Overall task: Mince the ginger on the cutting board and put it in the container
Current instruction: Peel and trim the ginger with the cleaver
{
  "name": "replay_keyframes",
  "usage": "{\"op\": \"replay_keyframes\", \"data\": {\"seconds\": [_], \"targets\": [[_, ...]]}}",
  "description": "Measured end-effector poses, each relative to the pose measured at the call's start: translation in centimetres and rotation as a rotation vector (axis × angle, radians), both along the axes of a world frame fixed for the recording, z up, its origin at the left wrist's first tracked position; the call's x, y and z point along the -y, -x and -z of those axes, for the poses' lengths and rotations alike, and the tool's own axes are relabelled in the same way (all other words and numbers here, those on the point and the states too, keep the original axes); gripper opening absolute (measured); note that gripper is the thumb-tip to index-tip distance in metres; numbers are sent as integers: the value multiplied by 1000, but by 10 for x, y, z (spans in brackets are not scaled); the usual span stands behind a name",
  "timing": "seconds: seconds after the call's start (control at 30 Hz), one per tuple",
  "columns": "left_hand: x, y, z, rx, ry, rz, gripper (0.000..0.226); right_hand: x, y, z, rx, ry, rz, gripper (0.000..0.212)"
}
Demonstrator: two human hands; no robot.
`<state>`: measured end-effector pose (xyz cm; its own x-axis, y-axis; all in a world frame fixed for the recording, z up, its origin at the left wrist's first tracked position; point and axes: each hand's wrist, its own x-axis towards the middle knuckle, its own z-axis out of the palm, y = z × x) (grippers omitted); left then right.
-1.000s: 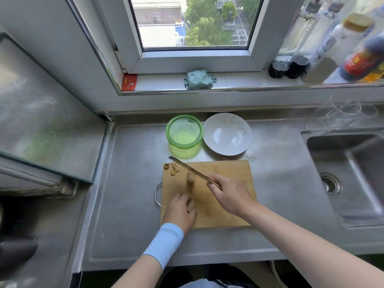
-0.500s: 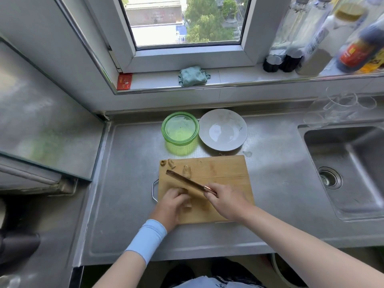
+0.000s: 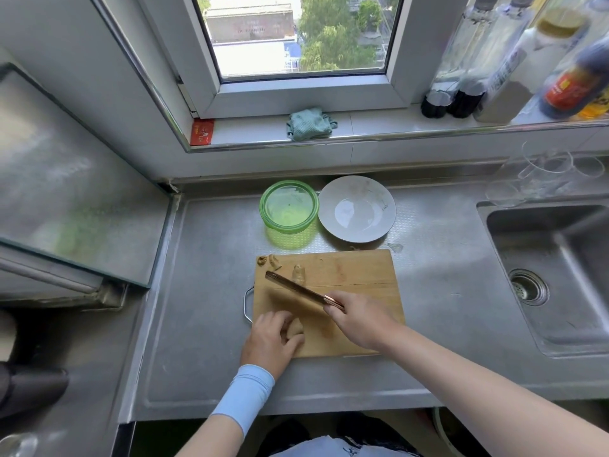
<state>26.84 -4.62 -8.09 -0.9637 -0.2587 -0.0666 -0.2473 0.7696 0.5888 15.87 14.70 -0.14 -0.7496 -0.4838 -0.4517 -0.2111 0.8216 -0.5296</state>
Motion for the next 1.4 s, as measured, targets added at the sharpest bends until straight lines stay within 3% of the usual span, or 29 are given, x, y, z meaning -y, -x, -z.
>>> {"op": "replay_keyframes", "data": {"seconds": [0.17, 0.43, 0.6, 0.73, 1.03, 1.23, 1.4], "targets": [[4, -8, -6, -4, 7, 54, 27, 2, -2, 0, -4, -25, -41, 24], [-10, -5, -14, 76, -51, -119, 34, 6, -11, 4, -35, -29, -45, 24], [1, -9, -11, -142, -82, 33, 21, 5, -15, 4, -52, -28, -46, 19], [9, -7, 1, -190, -30, 278, 33, 6, -16, 3, -47, -26, -34, 18], [9, -4, 4, -163, -67, 211, 42, 7, -17, -1, -24, -28, -10, 19], [20, -9, 2, -259, 2, 334, 28, 5, -19, -1, -22, -30, -9, 14], [19, -10, 6, -325, 68, 267, 20, 7, -22, 0, -26, -40, -4, 23]]}}
